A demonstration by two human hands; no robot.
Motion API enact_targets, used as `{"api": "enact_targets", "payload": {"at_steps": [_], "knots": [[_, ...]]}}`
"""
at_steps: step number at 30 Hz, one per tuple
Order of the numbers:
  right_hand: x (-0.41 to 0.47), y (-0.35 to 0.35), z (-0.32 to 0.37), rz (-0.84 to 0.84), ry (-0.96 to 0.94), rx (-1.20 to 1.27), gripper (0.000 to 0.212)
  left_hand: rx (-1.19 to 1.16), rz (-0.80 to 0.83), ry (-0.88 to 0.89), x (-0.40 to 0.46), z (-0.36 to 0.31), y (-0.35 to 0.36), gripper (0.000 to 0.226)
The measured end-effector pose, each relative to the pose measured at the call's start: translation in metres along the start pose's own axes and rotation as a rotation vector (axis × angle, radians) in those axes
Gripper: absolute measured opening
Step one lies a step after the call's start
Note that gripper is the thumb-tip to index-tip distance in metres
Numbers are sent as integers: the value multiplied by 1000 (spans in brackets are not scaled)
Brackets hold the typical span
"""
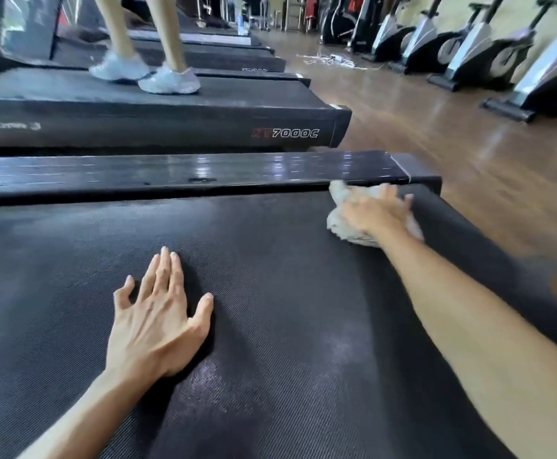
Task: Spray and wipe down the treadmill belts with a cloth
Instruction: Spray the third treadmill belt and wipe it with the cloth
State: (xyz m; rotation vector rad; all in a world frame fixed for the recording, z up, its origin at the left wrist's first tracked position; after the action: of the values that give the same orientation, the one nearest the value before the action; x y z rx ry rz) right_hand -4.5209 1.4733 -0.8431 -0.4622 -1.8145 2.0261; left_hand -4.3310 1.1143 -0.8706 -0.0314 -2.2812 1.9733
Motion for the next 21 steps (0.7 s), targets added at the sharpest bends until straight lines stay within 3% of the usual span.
{"api": "enact_targets", "payload": {"at_steps": [2, 4, 8, 12, 16, 21], "knots": [[21, 1, -38, 5, 177, -8, 72, 1, -12, -1, 2, 1, 2, 105], [26, 7, -26, -29, 173, -27, 59, 4, -16, -2, 2, 2, 4, 104], [-40, 19, 65, -76, -131, 3, 21, -7, -13, 7, 3, 2, 5, 104], [-109, 48, 108, 50, -382, 43, 35, -34, -18, 20, 1, 2, 2, 105], [-134, 30, 47, 123, -451, 117, 62, -41, -57, 61, 1, -16, -10, 104], [-133, 10, -36, 84, -363, 128, 58, -214, -46, 198, 14, -117, -7, 96]]}}
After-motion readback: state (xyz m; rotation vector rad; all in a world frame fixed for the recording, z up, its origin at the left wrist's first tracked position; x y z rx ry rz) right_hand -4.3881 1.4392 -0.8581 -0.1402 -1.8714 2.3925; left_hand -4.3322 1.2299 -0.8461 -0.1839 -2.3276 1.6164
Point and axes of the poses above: each hand's wrist, its own x-axis towards the middle knuckle, its own y-axis out of the palm, z = x × y, the point moved 9 cm from there along x, towards the middle knuckle, and after that the axes turned 12 degrees about y, right-handed, at the moved point
